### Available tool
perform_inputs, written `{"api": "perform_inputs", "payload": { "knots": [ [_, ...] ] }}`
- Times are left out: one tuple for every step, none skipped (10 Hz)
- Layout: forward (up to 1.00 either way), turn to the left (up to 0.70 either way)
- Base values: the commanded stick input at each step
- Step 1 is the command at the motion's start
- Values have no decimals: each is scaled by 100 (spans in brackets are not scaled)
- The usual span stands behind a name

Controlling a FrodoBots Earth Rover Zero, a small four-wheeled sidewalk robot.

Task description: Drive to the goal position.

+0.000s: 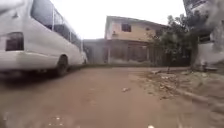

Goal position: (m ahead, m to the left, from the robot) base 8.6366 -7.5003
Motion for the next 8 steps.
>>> {"api": "perform_inputs", "payload": {
  "knots": [
    [100,0],
    [100,0],
    [100,0],
    [100,0],
    [100,0],
    [100,0],
    [100,0],
    [100,0]
  ]
}}
